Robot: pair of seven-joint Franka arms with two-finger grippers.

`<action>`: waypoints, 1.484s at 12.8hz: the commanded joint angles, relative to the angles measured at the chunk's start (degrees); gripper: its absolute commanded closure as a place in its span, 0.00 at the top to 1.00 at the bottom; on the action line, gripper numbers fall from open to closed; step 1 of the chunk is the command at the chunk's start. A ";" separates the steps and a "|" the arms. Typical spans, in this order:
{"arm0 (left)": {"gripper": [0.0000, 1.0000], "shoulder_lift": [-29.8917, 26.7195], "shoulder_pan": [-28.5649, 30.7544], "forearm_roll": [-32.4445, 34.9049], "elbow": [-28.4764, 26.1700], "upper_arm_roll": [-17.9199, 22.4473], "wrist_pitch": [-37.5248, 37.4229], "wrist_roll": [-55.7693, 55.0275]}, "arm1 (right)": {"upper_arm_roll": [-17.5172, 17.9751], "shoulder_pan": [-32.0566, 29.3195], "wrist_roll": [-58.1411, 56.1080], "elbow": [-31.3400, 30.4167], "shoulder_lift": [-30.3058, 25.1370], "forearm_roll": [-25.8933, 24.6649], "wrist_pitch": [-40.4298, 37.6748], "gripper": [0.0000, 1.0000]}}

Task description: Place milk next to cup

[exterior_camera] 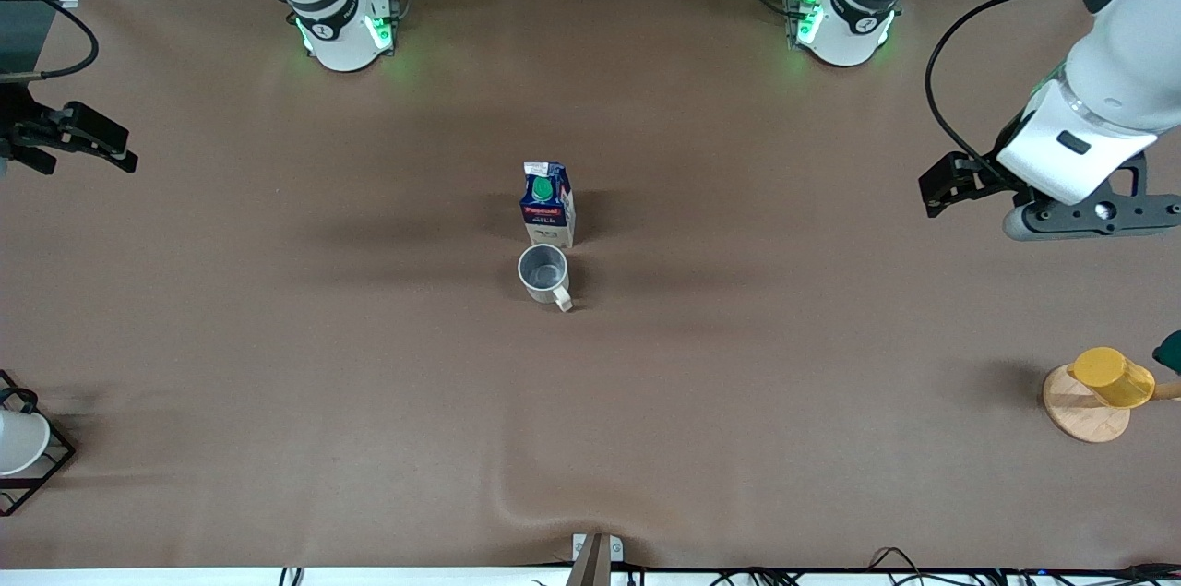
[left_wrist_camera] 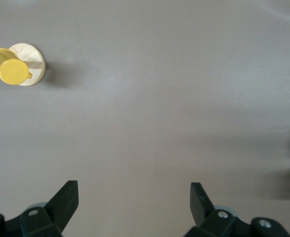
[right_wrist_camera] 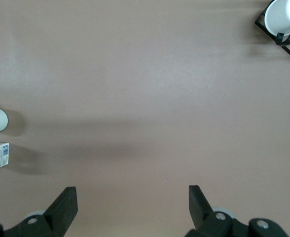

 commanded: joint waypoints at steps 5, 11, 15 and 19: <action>1.00 -3.49 1.22 -1.53 -2.24 -0.47 -1.06 1.35 | 0.34 -0.23 -0.10 0.98 0.44 -0.28 -0.63 1.00; 1.00 -6.04 0.07 -3.64 -3.82 2.96 -0.62 3.19 | 0.34 -0.14 -0.02 0.98 0.44 -0.28 -0.54 1.00; 1.00 -12.17 0.77 -3.56 -16.35 3.49 7.79 3.37 | 0.34 -0.05 -0.02 1.16 0.88 -0.28 -0.36 1.00; 1.00 -9.92 0.60 -2.94 -11.75 3.49 4.75 3.11 | 0.34 -0.23 -0.10 1.42 0.97 -0.28 -0.63 1.00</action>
